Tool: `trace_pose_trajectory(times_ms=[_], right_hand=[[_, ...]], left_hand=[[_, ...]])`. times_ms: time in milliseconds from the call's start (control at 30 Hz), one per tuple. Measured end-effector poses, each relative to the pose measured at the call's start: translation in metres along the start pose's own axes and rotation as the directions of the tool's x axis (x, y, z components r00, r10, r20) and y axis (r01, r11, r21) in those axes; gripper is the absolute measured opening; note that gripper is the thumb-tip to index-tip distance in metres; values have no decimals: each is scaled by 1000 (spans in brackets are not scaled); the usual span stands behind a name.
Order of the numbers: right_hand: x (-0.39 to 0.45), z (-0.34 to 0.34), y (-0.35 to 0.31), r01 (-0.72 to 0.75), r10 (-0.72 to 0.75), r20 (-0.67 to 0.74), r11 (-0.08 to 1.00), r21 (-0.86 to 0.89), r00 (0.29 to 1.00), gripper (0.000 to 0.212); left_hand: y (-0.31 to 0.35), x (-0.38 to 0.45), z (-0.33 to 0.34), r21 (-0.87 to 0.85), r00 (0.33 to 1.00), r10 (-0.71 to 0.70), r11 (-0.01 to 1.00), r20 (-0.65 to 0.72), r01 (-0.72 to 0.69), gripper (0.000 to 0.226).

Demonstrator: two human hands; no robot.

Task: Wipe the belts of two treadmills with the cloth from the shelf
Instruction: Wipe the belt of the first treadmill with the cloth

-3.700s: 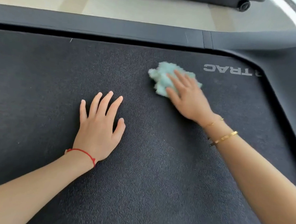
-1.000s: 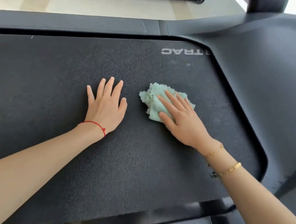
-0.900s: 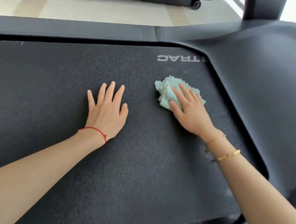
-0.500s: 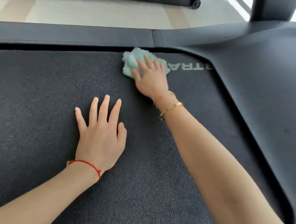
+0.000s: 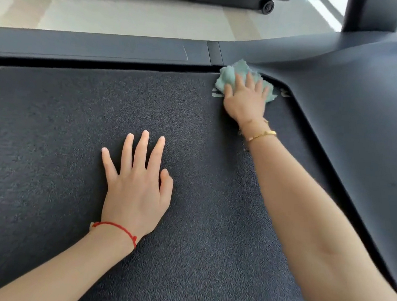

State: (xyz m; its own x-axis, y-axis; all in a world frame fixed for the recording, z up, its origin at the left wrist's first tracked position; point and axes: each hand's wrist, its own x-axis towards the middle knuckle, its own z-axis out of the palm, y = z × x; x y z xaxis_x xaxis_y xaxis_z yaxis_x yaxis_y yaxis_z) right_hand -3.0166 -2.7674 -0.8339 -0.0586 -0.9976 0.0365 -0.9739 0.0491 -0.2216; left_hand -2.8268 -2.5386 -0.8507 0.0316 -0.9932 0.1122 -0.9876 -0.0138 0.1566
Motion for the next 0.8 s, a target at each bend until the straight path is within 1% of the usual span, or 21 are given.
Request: trace_pose_trajectory(times_ms=[67,133,200,267,300,367,433,500,567,733,800], right_hand=[[-24,4,-5,141,-141,-4,990,10,990,53],[-57,1,2,294,-293,-8,956,21,956,53],[-86,-4,19,372,-372,-5,928,34,928,52],[-91,-10,41,367,-367,15,930,16,930,52],[-82,-13,51,326,-326,19,945,-4,945,53],[-52,-17,65,182,-181,13,982,-52,983,54],[-27,-19,68,50,-50,-1,996,-70,999,56],[-23,-18,63,2,-1,3,997,-74,1000,56],[-44,-18,62,31,-29,27,998,-56,999,55],[-140,-26,83,216,-217,29,976,25,976,54],[-151,-28,89,244,-245,43,969,22,969,54]], left_hand=[[0,0,0,-5,1000,2,1000,-6,-2,63],[0,0,-1,-11,1000,1,1000,-11,-1,63],[0,0,0,-14,1000,3,1000,-9,-3,64],[0,-1,0,-13,1000,2,1000,-12,-2,64],[0,-1,0,-13,1000,1,1000,-17,-1,64],[1,0,1,-11,1000,2,1000,-24,-2,64],[1,0,1,-12,1000,3,1000,-24,-3,64],[0,0,1,-18,1000,2,1000,-23,-2,64],[0,0,1,-18,1000,4,1000,-25,-5,64],[0,1,3,-17,1000,5,1000,-30,-5,64],[0,1,4,-22,999,4,1000,-33,-5,65]])
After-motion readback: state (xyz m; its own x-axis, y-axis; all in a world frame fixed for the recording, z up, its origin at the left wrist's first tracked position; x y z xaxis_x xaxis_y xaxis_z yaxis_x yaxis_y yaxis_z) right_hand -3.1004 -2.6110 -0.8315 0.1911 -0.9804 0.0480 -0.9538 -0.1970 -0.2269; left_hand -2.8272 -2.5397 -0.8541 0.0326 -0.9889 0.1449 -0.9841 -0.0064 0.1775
